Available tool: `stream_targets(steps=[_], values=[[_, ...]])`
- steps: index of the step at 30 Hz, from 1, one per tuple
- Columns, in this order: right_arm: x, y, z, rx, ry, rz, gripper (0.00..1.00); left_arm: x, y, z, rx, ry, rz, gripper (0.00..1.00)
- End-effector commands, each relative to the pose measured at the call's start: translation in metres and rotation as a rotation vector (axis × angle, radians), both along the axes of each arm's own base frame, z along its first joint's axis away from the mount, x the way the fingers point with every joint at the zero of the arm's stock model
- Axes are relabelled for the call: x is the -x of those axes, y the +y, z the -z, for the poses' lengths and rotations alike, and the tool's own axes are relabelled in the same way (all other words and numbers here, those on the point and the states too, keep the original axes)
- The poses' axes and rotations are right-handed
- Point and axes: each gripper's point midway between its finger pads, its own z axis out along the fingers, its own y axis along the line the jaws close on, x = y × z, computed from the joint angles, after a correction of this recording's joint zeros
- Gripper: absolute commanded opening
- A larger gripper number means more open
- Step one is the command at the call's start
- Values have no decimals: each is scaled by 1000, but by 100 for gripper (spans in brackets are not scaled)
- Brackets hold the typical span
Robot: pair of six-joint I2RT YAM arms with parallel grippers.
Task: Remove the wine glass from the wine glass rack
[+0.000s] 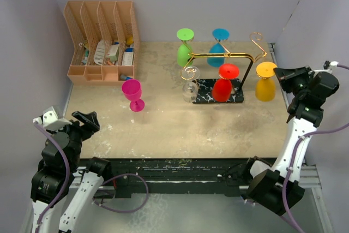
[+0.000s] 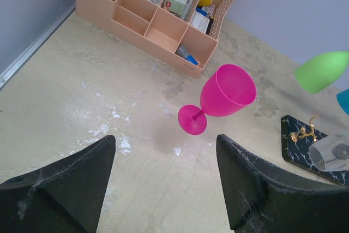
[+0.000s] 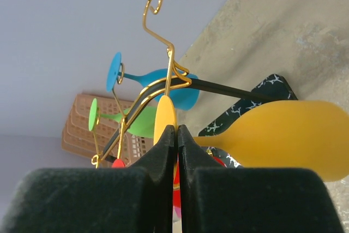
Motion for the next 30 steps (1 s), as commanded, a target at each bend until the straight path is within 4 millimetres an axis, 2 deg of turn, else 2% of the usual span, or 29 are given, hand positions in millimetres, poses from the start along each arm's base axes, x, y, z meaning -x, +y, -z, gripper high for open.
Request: stream_targets(steps=[1,8,16,26,30], values=[[0,2,-11,20,-67,-10,0,-2,1,-5,12,-19,-14,77],[2,7,-21,-20,-122,-15,0,-2,2,-5,13,-18,-16,77],[15,22,-35,-54,-166,-36,0,-3,1,-4,11,-13,-16,77],[28,29,-31,-73,-161,-22,0,-2,1,-5,13,-16,-15,77],[26,30,-27,-78,-161,-36,0,-3,1,-5,12,-16,-13,77]])
